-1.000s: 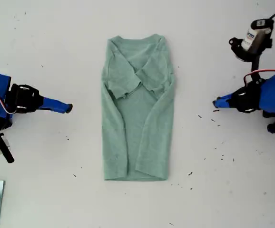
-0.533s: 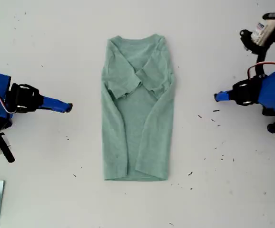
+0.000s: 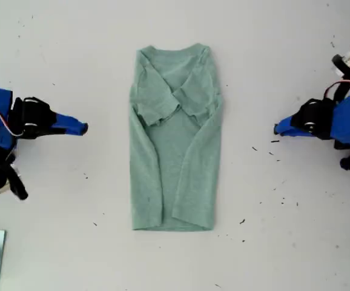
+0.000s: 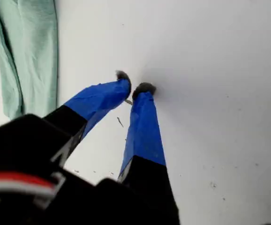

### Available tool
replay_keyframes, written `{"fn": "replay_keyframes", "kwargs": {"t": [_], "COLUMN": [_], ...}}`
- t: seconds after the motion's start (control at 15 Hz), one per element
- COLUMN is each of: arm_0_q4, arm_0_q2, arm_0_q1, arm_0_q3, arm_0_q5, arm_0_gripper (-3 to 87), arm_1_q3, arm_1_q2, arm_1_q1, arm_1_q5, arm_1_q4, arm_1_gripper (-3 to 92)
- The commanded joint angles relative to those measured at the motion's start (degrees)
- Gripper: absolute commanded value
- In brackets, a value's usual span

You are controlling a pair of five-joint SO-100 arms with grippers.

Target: Fold t shirt

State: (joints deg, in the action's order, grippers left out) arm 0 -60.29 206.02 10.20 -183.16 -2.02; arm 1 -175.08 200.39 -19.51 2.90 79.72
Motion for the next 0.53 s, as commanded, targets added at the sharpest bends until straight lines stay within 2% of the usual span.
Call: {"fn": "replay_keyframes", "kwargs": {"t": [0.0,0.13,0.33,0.47], "arm_0_q4": [1.58,0.09,-1.32,-8.96], "arm_0_q2": [0.44,-2.02,-31.38,-50.8], "arm_0_q1": [-4.22,-7.29,-14.5,-21.97], "arm_0_q3": [1.41,6.24,29.09,50.45], "arm_0_q5": [-0.26,-5.8,-13.1,-21.45], "arm_0_gripper": [-0.1,-0.2,-0.3,-0.3], "arm_1_q3": [2.11,10.55,42.36,65.04], "arm_1_q2": [0.62,-2.29,-41.48,-60.56], "arm_1_q1": [3.96,7.47,15.82,22.94], "arm_1_q5": [-6.06,-5.45,-5.27,-1.93], "arm_1_q4": [1.32,3.6,6.42,14.94], "arm_1_gripper": [2.3,2.3,2.3,2.3]}}
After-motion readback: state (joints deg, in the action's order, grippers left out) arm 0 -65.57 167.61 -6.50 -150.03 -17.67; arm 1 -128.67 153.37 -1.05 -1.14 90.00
